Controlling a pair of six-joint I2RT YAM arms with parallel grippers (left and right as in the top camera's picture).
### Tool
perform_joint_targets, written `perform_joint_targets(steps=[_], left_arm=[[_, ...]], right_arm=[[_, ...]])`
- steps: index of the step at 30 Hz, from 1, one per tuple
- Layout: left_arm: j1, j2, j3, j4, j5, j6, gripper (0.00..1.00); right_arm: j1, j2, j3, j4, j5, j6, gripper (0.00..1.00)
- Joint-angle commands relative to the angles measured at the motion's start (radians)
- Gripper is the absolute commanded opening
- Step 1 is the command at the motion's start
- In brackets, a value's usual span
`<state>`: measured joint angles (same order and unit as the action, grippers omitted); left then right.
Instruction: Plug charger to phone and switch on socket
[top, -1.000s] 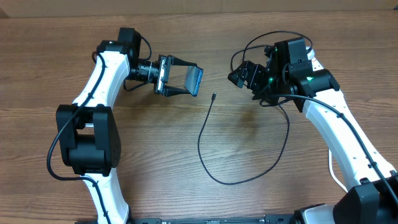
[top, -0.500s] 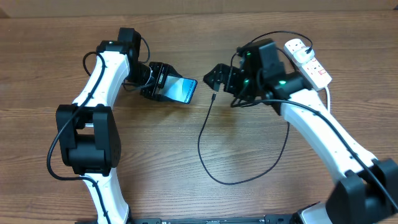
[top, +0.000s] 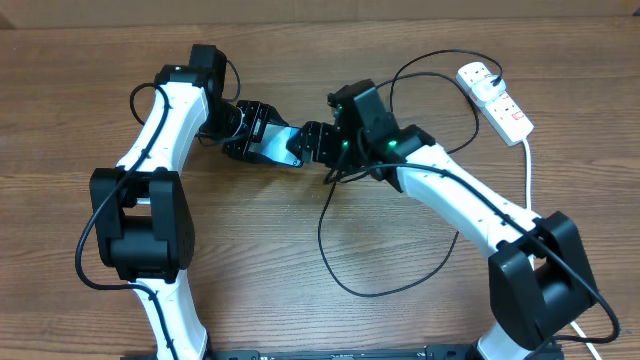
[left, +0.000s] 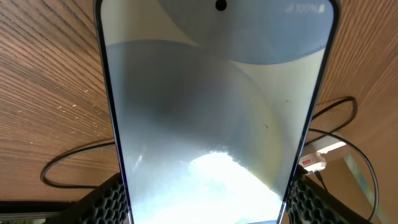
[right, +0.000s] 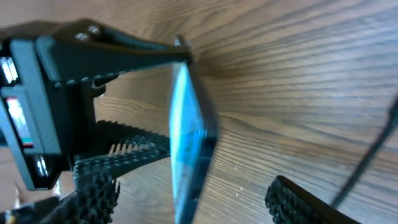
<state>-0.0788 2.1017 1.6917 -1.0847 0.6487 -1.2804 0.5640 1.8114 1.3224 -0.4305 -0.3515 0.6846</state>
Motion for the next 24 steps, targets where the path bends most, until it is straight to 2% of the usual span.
perform_joint_targets(steps=[1,15,22,24], left_arm=[[-0.001,0.006,0.034,-0.008,0.011,-0.006,0.04],[-0.069,0.006,0.034,-0.022,0.032,0.005,0.04],[-0.08,0.006,0.034,-0.014,0.032,0.001,0.04],[-0.08,0.006,0.034,-0.014,0.033,0.001,0.04]], right_arm=[[0.031,0.04,0.023,0.038,0.067,0.049,0.71],[0.037,0.122,0.023,0.107,0.105,0.075,0.48],[0.037,0.123,0.023,0.119,0.105,0.095,0.22],[0.037,0.123,0.023,0.126,0.105,0.105,0.07]])
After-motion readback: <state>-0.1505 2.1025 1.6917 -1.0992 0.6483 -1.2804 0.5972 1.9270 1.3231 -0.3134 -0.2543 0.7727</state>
